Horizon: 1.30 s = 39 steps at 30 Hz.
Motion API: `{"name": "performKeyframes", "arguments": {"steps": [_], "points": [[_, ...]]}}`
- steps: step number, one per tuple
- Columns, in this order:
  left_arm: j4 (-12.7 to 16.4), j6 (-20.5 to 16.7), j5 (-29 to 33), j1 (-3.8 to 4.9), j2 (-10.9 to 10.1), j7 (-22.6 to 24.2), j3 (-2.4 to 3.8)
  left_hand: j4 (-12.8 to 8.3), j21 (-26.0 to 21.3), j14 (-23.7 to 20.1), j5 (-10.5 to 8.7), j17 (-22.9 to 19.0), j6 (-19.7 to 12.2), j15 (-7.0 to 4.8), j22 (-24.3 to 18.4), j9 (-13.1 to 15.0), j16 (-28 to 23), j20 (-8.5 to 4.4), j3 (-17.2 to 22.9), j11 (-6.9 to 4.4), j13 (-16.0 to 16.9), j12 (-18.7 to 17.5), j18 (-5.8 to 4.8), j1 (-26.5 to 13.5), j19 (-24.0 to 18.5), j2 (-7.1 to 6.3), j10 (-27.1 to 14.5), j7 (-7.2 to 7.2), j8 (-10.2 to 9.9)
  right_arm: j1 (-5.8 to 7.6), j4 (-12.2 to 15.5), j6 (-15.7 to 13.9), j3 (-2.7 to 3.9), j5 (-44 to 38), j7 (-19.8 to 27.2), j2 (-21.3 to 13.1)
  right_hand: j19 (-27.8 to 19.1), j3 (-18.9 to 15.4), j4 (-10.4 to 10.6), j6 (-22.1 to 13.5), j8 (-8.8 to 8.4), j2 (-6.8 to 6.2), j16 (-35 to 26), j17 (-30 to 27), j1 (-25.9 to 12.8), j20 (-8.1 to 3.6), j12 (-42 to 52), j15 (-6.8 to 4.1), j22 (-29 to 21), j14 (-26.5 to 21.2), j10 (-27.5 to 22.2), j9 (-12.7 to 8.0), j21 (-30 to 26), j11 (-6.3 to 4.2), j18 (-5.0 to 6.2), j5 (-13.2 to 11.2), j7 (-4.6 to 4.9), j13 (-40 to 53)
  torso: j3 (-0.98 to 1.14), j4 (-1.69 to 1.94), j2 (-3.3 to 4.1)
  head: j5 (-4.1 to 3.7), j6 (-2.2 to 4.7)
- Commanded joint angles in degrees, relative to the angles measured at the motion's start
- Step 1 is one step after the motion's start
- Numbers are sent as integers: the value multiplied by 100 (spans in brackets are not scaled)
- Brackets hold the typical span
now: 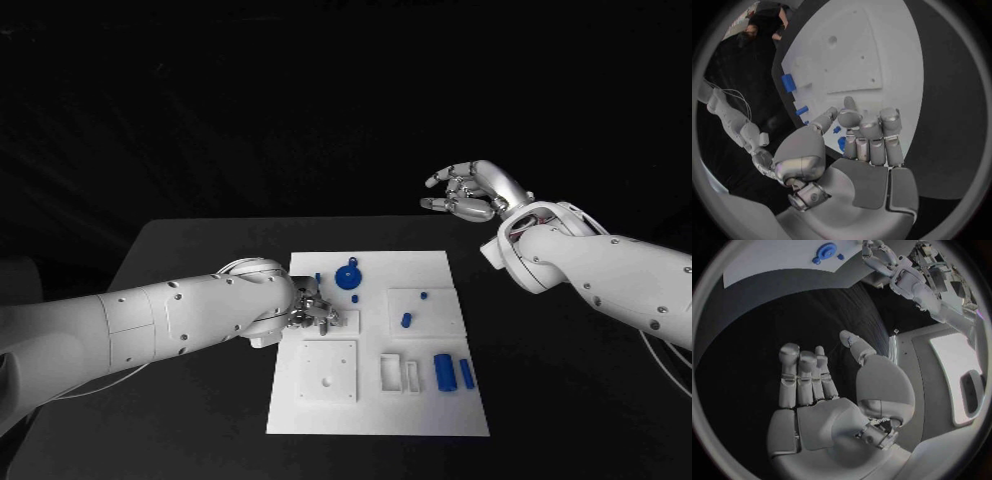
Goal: Assemble the parts on the task board
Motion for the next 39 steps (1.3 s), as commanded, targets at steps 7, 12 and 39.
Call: {"name": "performKeyframes", "arguments": {"steps": [7,12,39], "points": [[-3,-83,0,-1,-39,53,7,181,-18,0,-21,15,-48,-40,0,47,-1,-568,-201,18,30,-31,-15,-200,-51,-258,-12,31,-10,-5,0,76,3,-5,54,-4,26,4,39,-109,33,4,2,-6,29,-14,33,24,71,14,-5,7,-37,-8,461,36,161,-11,6,-3,-1,0,3],[51,-145,71,-1,-119,90,38,199,-25,-12,-20,18,-61,-44,0,58,-1,-571,-314,16,37,-32,-2,-284,-73,-406,-21,29,-12,-9,5,70,3,2,60,-15,26,3,43,-110,33,6,2,-6,25,-13,33,25,71,14,-5,7,-38,-8,461,39,162,-12,7,-1,-1,-5,9],[-1369,131,-82,231,322,374,587,-665,-265,-378,586,-166,-920,215,-88,-143,-333,-460,-782,309,-54,-334,-88,284,-393,138,-424,335,-465,-14,-41,64,2,13,57,-31,26,3,51,-117,32,9,3,-7,25,-13,36,26,73,14,-4,7,-40,-7,461,52,163,-16,4,-3,11,5,196]]}}
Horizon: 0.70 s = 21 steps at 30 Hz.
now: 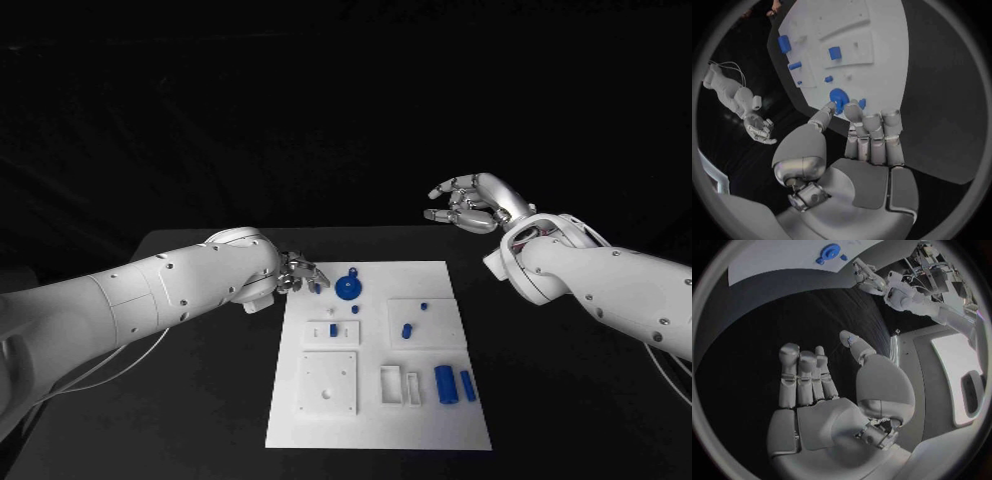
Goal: Assemble the parts on the task board
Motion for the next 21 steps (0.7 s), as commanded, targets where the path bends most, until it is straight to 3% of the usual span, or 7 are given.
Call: {"name": "performKeyframes", "arguments": {"steps": [1,10,21], "points": [[-214,211,-287,5,110,131,5,-12,-41,-29,-27,-11,-49,25,-8,-11,-26,-580,-25,32,-2,-15,-50,13,-24,-10,-22,37,-26,-3,16,59,2,-2,53,6,35,-13,36,-126,32,9,3,-8,26,-22,36,26,74,14,-4,8,-18,-7,462,40,150,-6,-1,-4,7,9,9],[-802,313,-543,-4,460,196,0,65,-54,-24,-139,-22,-50,26,-14,-30,-15,-585,-51,33,3,-2,-53,-63,-22,-64,-24,38,-23,-3,50,54,3,-2,51,-4,37,-12,37,-128,32,10,4,-8,28,-23,38,26,75,15,-3,8,-18,-7,462,41,150,-7,-8,-17,29,20,14],[-1102,382,-529,-48,633,282,0,126,-61,-22,-237,-30,-31,18,-17,-35,-5,-595,-45,25,6,6,-49,-95,-16,-95,-27,30,-5,-2,51,56,3,-2,53,19,38,-12,39,-130,32,10,5,-8,29,-23,39,26,76,16,-2,8,-18,-7,462,42,150,-9,-25,-45,99,33,38]]}}
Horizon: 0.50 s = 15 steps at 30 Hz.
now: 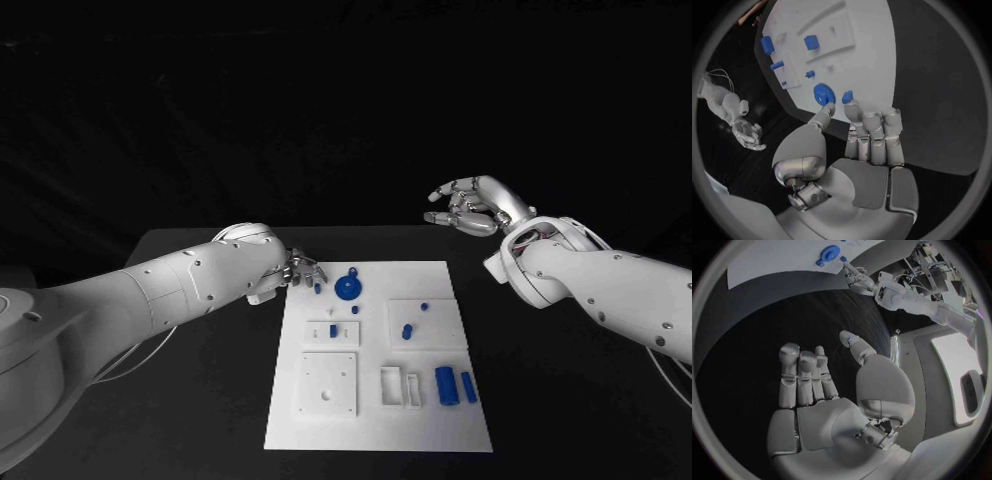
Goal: Assemble the parts on the task board
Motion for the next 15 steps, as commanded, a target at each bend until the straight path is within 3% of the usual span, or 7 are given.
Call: {"name": "performKeyframes", "arguments": {"steps": [1,3,15], "points": [[-41,147,-63,-2,44,128,3,49,-40,-14,-30,-6,9,6,-6,-7,-5,-596,5,6,6,6,-40,-21,-16,-18,-7,17,-6,-2,-3,56,3,-6,53,14,9,4,24,-127,32,10,5,-8,29,-12,39,26,72,16,-2,8,-18,-7,461,20,149,-9,-5,-7,36,-10,9],[-75,200,-59,-3,63,134,3,51,-41,-14,-33,-6,8,6,-6,-8,-5,-596,6,6,6,6,-40,-22,-16,-17,-7,16,-6,-2,-7,57,3,-6,54,22,9,4,24,-127,32,11,5,-8,28,-12,40,26,72,16,-2,9,-18,-7,461,20,149,-10,-4,-3,34,-45,2],[-254,283,9,-58,153,210,0,65,-46,-27,-55,-12,-9,8,-7,-14,-9,-598,15,9,4,2,-39,-18,-22,4,-23,20,-11,-2,-7,59,3,-6,55,40,11,4,28,-127,34,14,6,-8,28,-12,41,26,73,16,-1,9,-18,-6,461,20,149,-12,-8,-3,23,-39,-15]]}}
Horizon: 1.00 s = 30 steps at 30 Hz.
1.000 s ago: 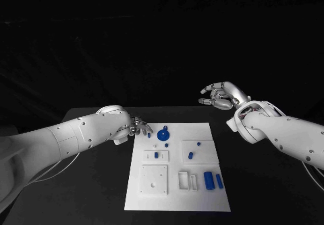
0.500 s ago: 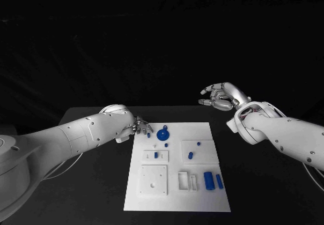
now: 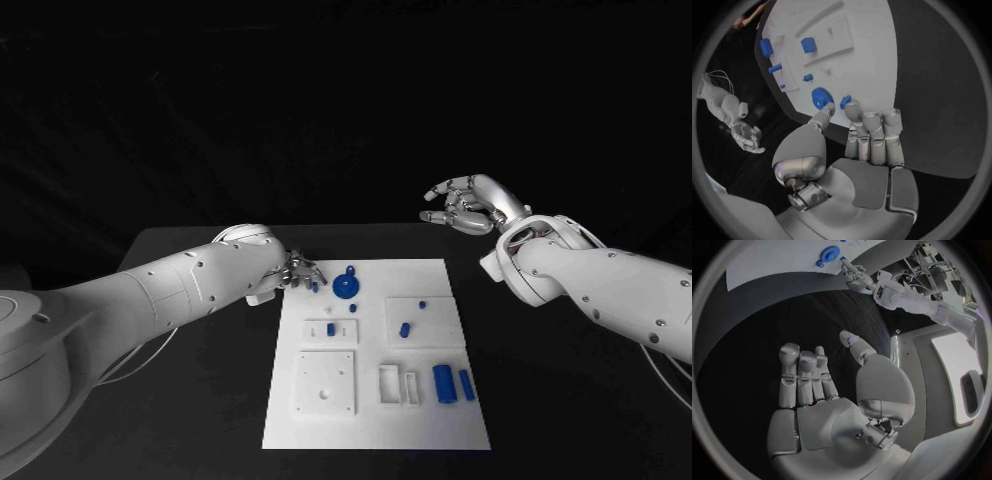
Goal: Assemble the parts on the task board
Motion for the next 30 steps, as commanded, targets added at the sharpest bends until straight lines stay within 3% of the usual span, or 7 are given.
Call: {"name": "performKeyframes", "arguments": {"steps": [1,10,16,18,30], "points": [[-46,127,35,-10,29,126,2,35,-27,-28,-25,-7,-5,-10,-7,-10,-10,-599,16,10,4,2,-31,-17,-23,6,-24,28,-12,-2,2,60,3,-7,55,11,12,3,29,-114,34,14,6,-8,28,-12,18,26,74,16,-1,9,-18,-6,461,20,155,-7,-1,2,-3,0,-5],[-213,202,128,-20,61,187,2,20,-29,-42,-14,-13,-23,-3,-2,-15,-7,-598,37,18,6,5,-36,34,-34,114,-40,36,-13,-2,2,63,3,-7,57,22,12,4,29,-114,34,16,6,-8,29,-13,19,26,74,17,0,10,-18,-6,461,20,155,-8,3,5,-6,-2,-10],[-268,298,226,-36,77,245,1,-169,-12,-62,77,-20,-44,10,23,-16,9,-592,67,31,14,19,-54,271,-55,451,-60,49,-2,-2,3,65,3,-7,57,24,13,4,30,-114,35,16,7,-8,29,-13,20,26,75,17,0,10,-18,-6,461,20,155,-8,5,5,-6,2,-12],[-280,293,227,-52,90,259,1,-270,-7,-68,87,-23,-46,16,30,-18,14,-588,69,37,15,23,-62,377,-59,482,-63,53,3,-2,7,65,3,-7,58,24,13,4,31,-114,35,17,7,-8,29,-13,20,26,75,17,1,10,-18,-6,461,20,155,-8,6,3,-6,5,-11],[-377,257,369,-93,108,321,1,-298,-9,-73,98,-33,-67,26,33,-35,25,-580,46,46,13,28,-80,418,-60,643,-65,64,0,-2,4,68,3,-7,57,33,14,3,32,-113,36,18,8,-8,30,-13,22,26,76,18,2,11,-18,-7,461,20,155,-10,6,0,-4,11,-21]]}}
